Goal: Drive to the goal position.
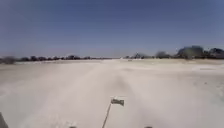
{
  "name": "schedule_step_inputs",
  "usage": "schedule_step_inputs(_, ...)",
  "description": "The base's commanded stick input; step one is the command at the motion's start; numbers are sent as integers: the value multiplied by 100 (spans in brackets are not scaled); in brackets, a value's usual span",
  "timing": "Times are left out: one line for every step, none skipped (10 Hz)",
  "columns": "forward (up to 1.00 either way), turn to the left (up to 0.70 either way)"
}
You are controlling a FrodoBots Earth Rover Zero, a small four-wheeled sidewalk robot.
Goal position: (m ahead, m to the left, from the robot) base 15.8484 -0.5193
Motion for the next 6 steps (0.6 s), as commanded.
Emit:
schedule_step_inputs(70,0)
schedule_step_inputs(70,0)
schedule_step_inputs(70,0)
schedule_step_inputs(70,0)
schedule_step_inputs(70,0)
schedule_step_inputs(70,0)
